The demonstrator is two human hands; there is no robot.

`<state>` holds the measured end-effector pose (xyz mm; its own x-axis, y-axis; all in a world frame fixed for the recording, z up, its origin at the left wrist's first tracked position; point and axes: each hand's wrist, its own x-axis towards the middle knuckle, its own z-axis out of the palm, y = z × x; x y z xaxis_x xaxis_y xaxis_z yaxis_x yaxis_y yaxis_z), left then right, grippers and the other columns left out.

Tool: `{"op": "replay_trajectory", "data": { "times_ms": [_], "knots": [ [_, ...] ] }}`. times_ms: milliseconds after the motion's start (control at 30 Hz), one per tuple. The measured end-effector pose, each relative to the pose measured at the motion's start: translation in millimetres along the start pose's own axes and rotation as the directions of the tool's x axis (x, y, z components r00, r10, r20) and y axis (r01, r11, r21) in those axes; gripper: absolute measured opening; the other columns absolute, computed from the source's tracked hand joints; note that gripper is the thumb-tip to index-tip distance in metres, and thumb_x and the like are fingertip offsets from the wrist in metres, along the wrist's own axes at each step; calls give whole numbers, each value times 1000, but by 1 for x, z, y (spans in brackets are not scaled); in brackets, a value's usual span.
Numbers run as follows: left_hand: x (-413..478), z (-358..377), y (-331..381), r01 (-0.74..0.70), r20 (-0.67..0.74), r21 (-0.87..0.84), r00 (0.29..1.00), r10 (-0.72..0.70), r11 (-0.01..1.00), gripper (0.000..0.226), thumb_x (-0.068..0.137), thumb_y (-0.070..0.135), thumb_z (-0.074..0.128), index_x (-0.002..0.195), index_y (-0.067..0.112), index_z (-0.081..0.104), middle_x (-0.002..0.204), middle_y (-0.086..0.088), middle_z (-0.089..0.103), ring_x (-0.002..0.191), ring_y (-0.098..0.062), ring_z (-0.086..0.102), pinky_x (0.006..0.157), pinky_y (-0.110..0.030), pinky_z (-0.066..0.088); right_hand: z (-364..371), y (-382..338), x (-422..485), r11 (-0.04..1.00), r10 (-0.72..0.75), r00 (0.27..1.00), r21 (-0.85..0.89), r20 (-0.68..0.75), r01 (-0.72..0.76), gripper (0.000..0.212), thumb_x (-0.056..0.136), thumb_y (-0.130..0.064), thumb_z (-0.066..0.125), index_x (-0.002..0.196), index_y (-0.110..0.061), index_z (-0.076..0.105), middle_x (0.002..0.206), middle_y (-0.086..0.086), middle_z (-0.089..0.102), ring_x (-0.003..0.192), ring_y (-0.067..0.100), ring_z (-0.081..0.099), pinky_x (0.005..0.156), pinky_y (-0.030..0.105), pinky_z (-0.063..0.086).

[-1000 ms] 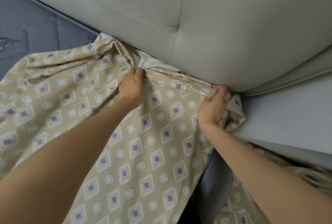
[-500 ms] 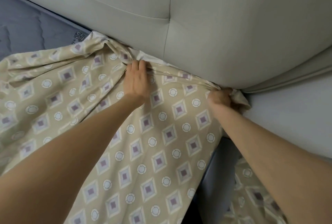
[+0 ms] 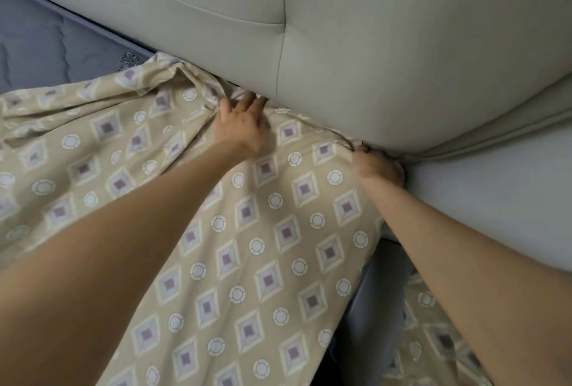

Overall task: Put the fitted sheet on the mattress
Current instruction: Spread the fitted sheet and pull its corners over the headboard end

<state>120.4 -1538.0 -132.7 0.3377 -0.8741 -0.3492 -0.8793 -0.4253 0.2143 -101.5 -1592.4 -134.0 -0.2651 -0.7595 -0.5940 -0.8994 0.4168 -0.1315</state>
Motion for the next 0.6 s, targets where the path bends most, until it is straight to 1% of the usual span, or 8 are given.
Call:
{"op": "replay_trajectory", "data": {
  "times_ms": [67, 100, 167, 233, 333, 433, 500, 600],
  "knots": [
    [-25, 4, -4, -37, -89, -92, 996, 29, 995, 50, 97, 24, 36, 147, 19, 33, 157, -3, 25, 141, -30, 25, 117, -38, 19, 3, 4, -16, 997, -73, 995, 15, -61, 74, 52, 100, -30, 20, 130, -8, 55, 138, 18, 50, 131, 34, 42, 109, 43, 28],
    [-41, 4, -8, -38, -130, -139, 991, 20, 990, 48, 97, 18, 39, 146, 17, 35, 157, -2, 25, 142, -27, 26, 117, -36, 22, 6, 5, -27, 986, -165, 980, -4, -110, 166, 47, 100, -28, 23, 129, -11, 56, 137, 18, 52, 129, 34, 42, 108, 42, 28],
    [-68, 1, -16, -27, -174, -186, 985, -6, 982, 45, 98, 13, 40, 143, 18, 41, 155, -1, 28, 140, -24, 30, 113, -37, 31, 9, 6, -45, 923, -385, 904, -100, -188, 372, 41, 98, -24, 32, 132, -16, 53, 137, 13, 52, 127, 33, 41, 105, 39, 29],
    [-91, -7, -29, 14, -187, -210, 981, -54, 978, 42, 98, 12, 37, 140, 17, 44, 153, -2, 33, 136, -27, 35, 109, -40, 35, 14, 1, -57, 836, -547, 815, -177, -191, 520, 43, 95, -21, 40, 137, -18, 49, 139, 9, 50, 127, 30, 40, 105, 38, 30],
    [-115, -20, -57, 92, -199, -248, 969, -144, 964, 40, 98, 12, 37, 137, 11, 47, 147, -6, 39, 130, -29, 42, 103, -43, 41, 17, -19, -71, 760, -650, 739, -153, -179, 631, 40, 92, -14, 43, 129, -20, 57, 133, 6, 54, 124, 28, 44, 104, 35, 31],
    [-136, -31, -91, 159, -194, -269, 957, -215, 950, 41, 97, 9, 37, 136, 13, 48, 144, -3, 40, 127, -29, 44, 97, -42, 44, 25, -50, -94, 637, -769, 627, -81, -126, 766, 37, 89, -6, 44, 118, -17, 64, 122, 7, 63, 114, 30, 55, 97, 36, 42],
    [-146, -39, -110, 225, -181, -297, 941, -286, 928, 41, 98, 11, 37, 137, 16, 46, 146, -2, 37, 128, -26, 42, 94, -43, 45, 34, -73, -113, 560, -827, 553, -63, -101, 826, 35, 90, -8, 45, 117, -17, 63, 116, 8, 66, 110, 31, 59, 93, 38, 46],
    [-154, -44, -134, 323, -135, -316, 915, -379, 892, 43, 98, 15, 38, 141, 17, 40, 151, -3, 29, 130, -28, 42, 95, -43, 44, 46, -106, -135, 503, -864, 502, -114, -45, 857, 34, 94, -16, 42, 123, -22, 58, 108, 10, 69, 107, 32, 59, 94, 39, 41]
  ]
}}
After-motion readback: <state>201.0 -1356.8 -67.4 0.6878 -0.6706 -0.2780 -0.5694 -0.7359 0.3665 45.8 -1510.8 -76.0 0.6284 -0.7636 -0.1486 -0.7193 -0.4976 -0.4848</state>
